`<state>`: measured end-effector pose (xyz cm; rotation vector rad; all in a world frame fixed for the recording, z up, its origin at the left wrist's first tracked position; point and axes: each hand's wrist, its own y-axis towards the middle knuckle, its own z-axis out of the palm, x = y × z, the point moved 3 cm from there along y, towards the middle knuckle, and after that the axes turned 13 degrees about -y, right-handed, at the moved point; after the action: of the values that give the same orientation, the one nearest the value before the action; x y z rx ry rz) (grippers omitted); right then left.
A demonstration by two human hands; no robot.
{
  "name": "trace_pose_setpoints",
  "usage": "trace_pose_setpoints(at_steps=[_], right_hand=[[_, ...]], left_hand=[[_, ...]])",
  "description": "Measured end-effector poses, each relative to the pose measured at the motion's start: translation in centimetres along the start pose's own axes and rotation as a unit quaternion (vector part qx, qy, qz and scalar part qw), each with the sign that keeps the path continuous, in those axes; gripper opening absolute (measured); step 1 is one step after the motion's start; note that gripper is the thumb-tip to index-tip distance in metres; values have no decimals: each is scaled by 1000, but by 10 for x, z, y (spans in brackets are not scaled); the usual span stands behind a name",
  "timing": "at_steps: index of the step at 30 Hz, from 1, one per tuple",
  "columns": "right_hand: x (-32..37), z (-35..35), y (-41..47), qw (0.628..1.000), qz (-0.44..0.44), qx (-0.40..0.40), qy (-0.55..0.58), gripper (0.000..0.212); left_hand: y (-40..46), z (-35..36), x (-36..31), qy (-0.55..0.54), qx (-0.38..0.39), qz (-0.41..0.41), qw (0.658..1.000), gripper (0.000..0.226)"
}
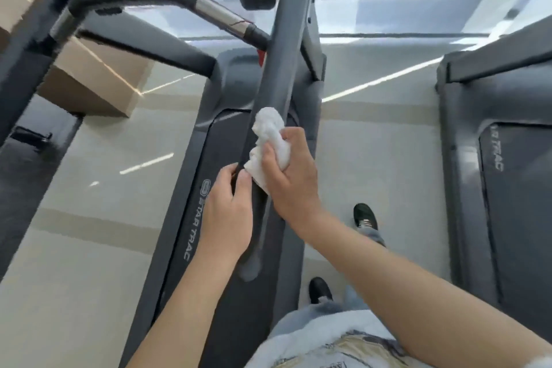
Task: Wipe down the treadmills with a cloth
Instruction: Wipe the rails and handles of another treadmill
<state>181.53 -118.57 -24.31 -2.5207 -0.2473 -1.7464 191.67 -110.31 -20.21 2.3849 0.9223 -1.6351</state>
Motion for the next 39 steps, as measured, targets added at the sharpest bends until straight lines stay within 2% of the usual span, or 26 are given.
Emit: trace_pose_setpoints(at_steps=[3, 6, 10, 14, 18, 21, 24, 30, 33, 36, 39], right_hand=[[-13, 8, -53, 996, 26, 27, 84, 14], [-23, 16, -96, 991, 4, 55, 126, 23], [-28, 26, -99, 991, -1, 16, 134, 28], [-23, 26, -31, 988, 53, -48, 133, 17], [-19, 15, 61, 990, 75, -84, 89, 20], [-14, 9, 80, 991, 86, -82, 65, 22], [-7, 9, 47, 994, 66, -74, 50, 25], [-5, 14, -60, 997, 43, -3, 58, 20], [-5, 9, -69, 999, 24, 23, 10, 32], [-1, 5, -33, 998, 19, 27, -45, 31], [4, 4, 42, 997, 25, -4, -78, 23]], left_hand=[[3, -2, 7, 4, 5, 10, 1000, 44], [6, -3, 9, 11, -2, 18, 1000, 59], [5, -4, 12, 23, -9, 24, 999, 46], [5, -1, 12, 35, -18, 16, 999, 32], [2, 1, 9, 41, -27, 34, 998, 38], [0, 1, 3, 34, -19, 42, 998, 51], [-1, -1, 2, 26, -19, 34, 999, 58], [1, -3, 4, 26, -20, 27, 999, 51], [0, -2, 4, 35, -17, 29, 999, 50], [-1, -3, 0, 31, -18, 32, 999, 50], [-4, -2, -3, 44, -29, 33, 998, 49]])
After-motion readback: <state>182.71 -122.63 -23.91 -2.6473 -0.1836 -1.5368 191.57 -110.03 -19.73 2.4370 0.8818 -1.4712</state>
